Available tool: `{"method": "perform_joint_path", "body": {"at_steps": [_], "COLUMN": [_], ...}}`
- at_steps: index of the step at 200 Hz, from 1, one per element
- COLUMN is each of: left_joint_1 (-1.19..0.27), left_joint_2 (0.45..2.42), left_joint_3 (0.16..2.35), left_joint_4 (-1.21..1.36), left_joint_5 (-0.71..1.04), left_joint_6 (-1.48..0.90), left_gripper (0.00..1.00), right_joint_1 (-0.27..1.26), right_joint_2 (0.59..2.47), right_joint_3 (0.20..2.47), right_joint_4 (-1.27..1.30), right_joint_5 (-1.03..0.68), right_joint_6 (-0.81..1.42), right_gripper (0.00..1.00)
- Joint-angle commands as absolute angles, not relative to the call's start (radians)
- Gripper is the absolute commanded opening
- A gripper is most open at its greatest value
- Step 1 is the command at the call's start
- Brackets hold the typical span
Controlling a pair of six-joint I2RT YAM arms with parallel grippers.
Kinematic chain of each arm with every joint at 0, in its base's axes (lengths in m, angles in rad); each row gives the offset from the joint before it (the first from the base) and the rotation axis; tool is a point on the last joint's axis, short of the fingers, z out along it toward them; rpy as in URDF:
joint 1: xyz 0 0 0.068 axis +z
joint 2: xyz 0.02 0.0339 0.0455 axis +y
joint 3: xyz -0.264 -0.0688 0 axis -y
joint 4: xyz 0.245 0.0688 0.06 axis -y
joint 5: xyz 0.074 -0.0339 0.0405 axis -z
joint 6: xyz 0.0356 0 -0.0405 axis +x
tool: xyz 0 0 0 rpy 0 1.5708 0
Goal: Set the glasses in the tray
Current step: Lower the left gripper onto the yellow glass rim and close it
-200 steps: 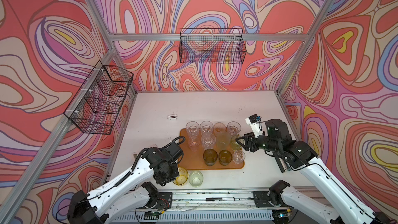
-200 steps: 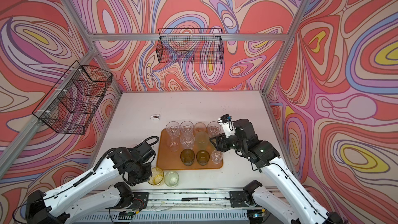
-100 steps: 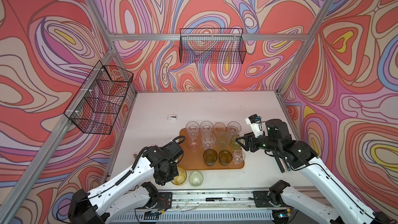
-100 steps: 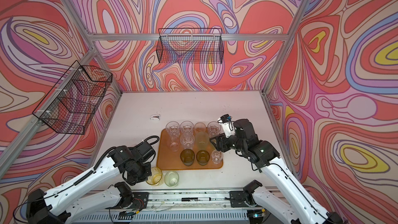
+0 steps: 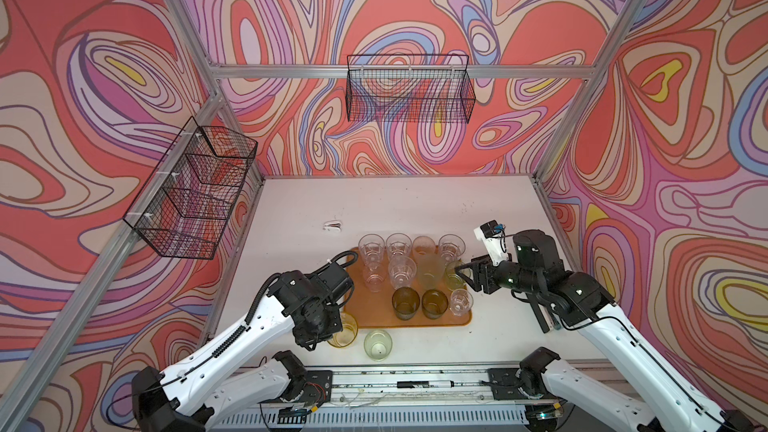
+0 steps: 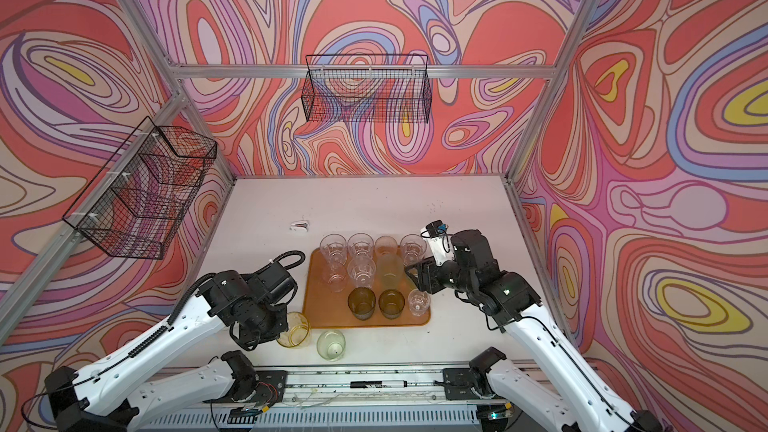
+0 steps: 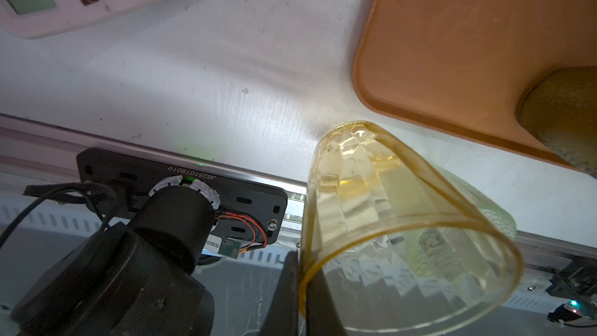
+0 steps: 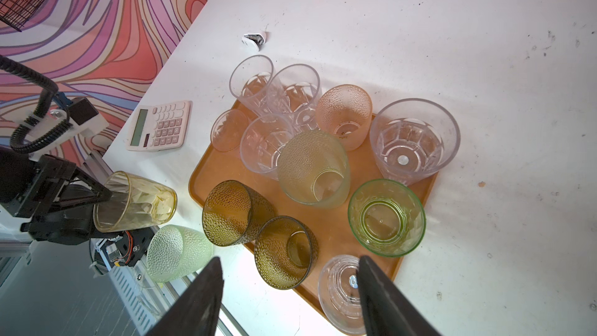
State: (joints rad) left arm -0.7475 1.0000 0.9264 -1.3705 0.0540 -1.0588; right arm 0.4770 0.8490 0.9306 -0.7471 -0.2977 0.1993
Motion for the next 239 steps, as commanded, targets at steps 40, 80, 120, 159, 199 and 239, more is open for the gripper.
{"method": "perform_joint_path", "body": {"at_steps": [40,80,120,159,199,239], "left_joint_1": [-0.68,-0.626,-0.622,-0.62,-0.619,-0.62], "left_joint_2": [1.053,1.102,1.179,1.239,1.273,1.299], "left_joint_3": [1.047,1.12,1.182,1.224,1.238,1.248], "left_joint_4": [-1.472,-1.477,-1.476,-1.447,-1.407,-1.39], "left_joint_5": [-0.004,0.017,-0.002,0.013,0.027,0.017], "left_joint_6": [-0.932,-0.828,-0.773,-0.726,-0.709,-0.7], "left_gripper": [0.0,0.0,0.0,0.0,0.0,0.0], "right_joint_1": [0.474,0.474,0.475,0.474,0.474,0.474], "right_joint_2": [0.836,0.839,0.839,0.833,0.831,0.828], "right_joint_3": [0.92,0.919,0.92,0.92,0.919,0.92], "right_joint_4": [-0.729,-0.729,-0.73,-0.729,-0.73,-0.73], "right_joint_5": [-0.313,-0.316,-0.313,-0.313,-0.31,-0.308], "right_joint_6": [0.19,0.189,0.189,0.189,0.189,0.189], "right_gripper": [0.69,0.68,0.68,0.68,0.68,0.68]}}
